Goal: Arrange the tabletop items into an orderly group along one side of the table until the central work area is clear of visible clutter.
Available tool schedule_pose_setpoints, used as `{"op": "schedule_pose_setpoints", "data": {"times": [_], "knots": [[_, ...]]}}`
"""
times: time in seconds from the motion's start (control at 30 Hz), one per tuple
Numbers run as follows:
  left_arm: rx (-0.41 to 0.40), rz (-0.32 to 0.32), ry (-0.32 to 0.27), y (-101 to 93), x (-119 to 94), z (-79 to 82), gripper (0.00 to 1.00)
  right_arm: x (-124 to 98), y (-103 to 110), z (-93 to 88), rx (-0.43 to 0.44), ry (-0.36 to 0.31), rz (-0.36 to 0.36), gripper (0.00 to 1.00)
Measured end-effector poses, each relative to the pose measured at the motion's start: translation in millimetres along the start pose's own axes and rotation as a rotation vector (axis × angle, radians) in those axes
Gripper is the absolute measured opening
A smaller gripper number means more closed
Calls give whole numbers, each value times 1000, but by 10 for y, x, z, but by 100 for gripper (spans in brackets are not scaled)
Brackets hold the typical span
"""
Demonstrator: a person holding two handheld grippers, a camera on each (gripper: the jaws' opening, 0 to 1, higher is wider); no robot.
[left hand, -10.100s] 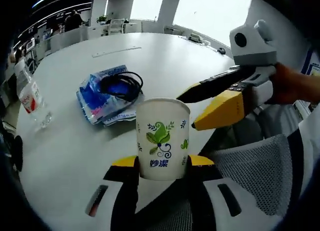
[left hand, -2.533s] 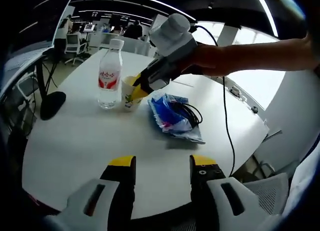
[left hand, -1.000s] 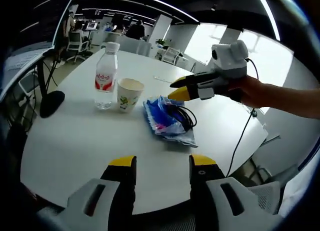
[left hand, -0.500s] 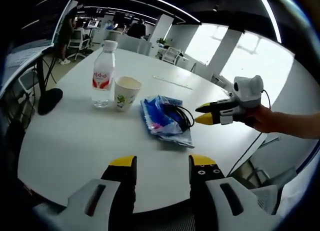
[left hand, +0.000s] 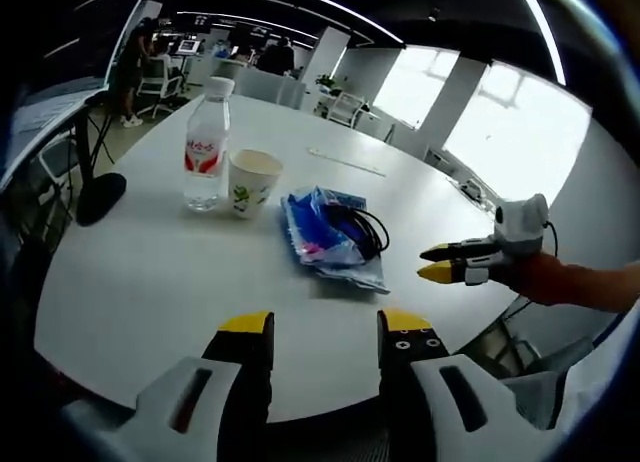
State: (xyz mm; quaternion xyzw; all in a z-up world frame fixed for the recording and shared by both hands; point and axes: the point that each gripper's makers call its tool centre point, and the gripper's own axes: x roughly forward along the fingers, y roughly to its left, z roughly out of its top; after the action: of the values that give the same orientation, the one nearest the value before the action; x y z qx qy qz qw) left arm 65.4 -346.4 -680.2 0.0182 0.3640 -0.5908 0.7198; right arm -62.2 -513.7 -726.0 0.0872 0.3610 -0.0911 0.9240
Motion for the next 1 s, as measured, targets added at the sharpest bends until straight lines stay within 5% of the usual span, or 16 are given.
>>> {"op": "schedule_pose_setpoints", "data": {"times": [0.53,1.0], "knots": [[15,25,-27,-27,-44,114,41,-183,-85,-222,136,-28,-33,28],[44,55,-44,-40,-139,239,41,5,-239,-20,243,-71,-36,26]]}}
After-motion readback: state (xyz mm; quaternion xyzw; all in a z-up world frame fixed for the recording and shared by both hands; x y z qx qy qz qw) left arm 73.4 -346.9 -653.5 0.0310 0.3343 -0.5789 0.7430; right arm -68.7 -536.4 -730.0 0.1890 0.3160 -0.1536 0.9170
